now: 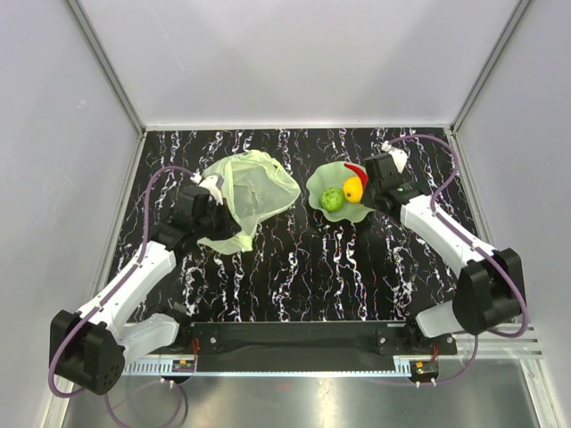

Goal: Untie the knot of the plastic bag and take out the fruit

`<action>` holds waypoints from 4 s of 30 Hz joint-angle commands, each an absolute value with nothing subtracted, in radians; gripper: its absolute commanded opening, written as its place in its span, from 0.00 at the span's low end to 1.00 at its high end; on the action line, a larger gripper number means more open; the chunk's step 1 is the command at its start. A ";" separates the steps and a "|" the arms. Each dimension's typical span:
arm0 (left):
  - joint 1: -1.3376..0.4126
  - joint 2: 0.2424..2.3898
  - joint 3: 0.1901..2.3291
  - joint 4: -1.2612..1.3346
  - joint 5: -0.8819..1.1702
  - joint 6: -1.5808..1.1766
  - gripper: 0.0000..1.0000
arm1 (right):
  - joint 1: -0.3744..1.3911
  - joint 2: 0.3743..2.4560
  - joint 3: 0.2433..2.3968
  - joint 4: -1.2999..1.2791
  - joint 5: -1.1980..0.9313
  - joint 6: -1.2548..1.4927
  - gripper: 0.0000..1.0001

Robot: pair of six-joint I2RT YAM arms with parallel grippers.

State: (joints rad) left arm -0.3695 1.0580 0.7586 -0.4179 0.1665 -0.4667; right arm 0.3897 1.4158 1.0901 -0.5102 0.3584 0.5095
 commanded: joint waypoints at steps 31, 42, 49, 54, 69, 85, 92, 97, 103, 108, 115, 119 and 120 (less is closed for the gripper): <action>-0.402 0.875 0.640 -0.485 0.317 -0.498 0.00 | 0.414 1.351 1.178 -0.272 -0.284 0.325 1.00; -0.439 0.701 0.661 -0.689 0.215 -0.626 0.00 | 0.730 1.525 1.215 -0.138 -0.325 0.186 1.00; -0.439 0.586 0.621 -0.856 0.155 -0.771 0.00 | 0.909 1.636 1.186 -0.037 -0.224 0.147 0.98; -0.439 0.502 0.565 -0.900 0.163 -0.827 0.00 | 0.992 1.736 1.201 0.061 -0.115 0.153 0.96; -0.439 0.592 0.601 -0.853 0.155 -0.781 0.00 | 1.065 2.108 1.328 0.479 0.181 0.118 1.00; -0.437 0.611 0.614 -0.784 0.160 -0.761 0.00 | 1.065 2.238 1.442 0.330 0.146 0.175 0.71; -0.439 0.611 0.624 -0.775 0.134 -0.767 0.00 | 1.065 2.261 1.448 0.269 0.106 0.201 0.56; -0.437 0.615 0.627 -0.773 0.115 -0.764 0.00 | 1.065 2.249 1.411 0.268 0.109 0.224 0.49; -0.437 0.624 0.615 -0.765 0.106 -0.764 0.00 | 1.065 2.278 1.448 0.180 0.112 0.222 0.20; -0.437 0.623 0.611 -0.759 0.081 -0.765 0.00 | 1.063 2.186 1.379 0.209 0.118 0.229 0.12; -0.434 0.663 0.606 -0.718 0.040 -0.753 0.00 | 1.065 1.950 1.278 0.201 0.133 0.190 0.09; -0.434 0.698 0.603 -0.672 0.029 -0.750 0.00 | 1.065 1.847 1.236 0.176 0.150 0.179 0.09; -0.433 0.716 0.603 -0.660 0.029 -0.750 0.00 | 1.065 1.832 1.229 0.170 0.152 0.176 0.09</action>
State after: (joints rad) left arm -0.4347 0.6891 0.5827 -0.7521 0.0647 -0.7673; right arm 1.0584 1.9415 1.2396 0.1696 0.1207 0.2016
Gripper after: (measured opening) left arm 0.012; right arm 0.176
